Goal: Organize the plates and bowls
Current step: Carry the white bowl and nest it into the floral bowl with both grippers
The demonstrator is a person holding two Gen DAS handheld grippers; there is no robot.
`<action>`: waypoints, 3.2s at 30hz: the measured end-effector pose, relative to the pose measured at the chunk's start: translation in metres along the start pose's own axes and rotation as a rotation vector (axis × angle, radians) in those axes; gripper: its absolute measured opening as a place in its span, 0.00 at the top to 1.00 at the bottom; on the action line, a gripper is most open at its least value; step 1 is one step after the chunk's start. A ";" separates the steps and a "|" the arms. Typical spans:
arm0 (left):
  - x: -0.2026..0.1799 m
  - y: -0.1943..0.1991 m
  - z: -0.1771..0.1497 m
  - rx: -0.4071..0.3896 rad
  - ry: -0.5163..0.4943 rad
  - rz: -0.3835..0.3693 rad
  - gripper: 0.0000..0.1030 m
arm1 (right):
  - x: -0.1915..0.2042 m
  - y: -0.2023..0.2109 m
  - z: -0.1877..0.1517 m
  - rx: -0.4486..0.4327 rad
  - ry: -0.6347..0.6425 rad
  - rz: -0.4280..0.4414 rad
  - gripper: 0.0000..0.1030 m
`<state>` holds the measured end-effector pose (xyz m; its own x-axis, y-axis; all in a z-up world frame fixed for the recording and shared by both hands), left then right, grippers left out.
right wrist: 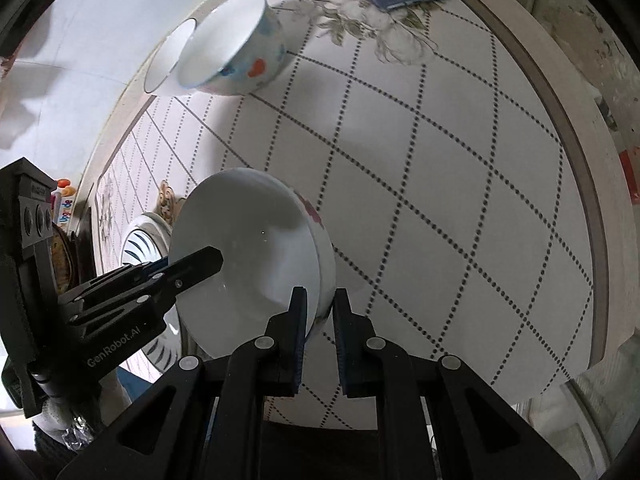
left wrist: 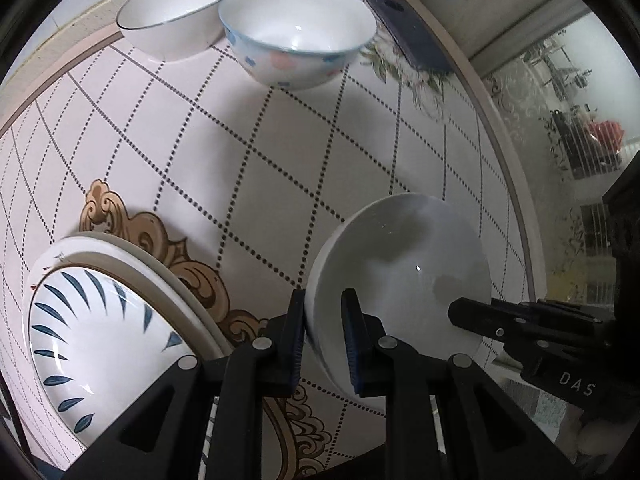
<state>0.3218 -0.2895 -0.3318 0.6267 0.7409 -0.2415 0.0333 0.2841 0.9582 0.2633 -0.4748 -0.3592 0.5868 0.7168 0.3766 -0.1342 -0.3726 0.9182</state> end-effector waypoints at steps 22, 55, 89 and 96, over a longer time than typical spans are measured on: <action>0.097 0.072 0.098 -0.217 0.195 0.006 0.55 | 0.038 0.078 0.087 -0.113 0.017 0.113 0.43; 0.101 0.031 0.148 -0.145 0.159 0.072 0.93 | 0.099 -0.016 0.178 -0.079 -0.017 0.139 0.86; -0.005 0.075 0.036 -0.179 0.056 0.060 0.93 | 0.001 0.069 0.001 -0.098 -0.017 0.152 0.86; -0.009 0.073 0.027 -0.180 0.065 0.085 0.93 | 0.001 0.067 -0.004 -0.089 0.013 0.147 0.86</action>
<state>0.3396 -0.2915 -0.2561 0.5695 0.8030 -0.1757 -0.1608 0.3184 0.9342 0.2519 -0.4970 -0.2973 0.5453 0.6661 0.5089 -0.2882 -0.4211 0.8600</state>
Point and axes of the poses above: each gripper's, at about its wrist camera, not at the fingertips, and y roughly against the way its jaws point, x to its left, z to its top, the point moved 1 cm from there along -y, roughly the way its jaws point, and after that the axes turned 15 degrees about -y, right-handed, at the moved point
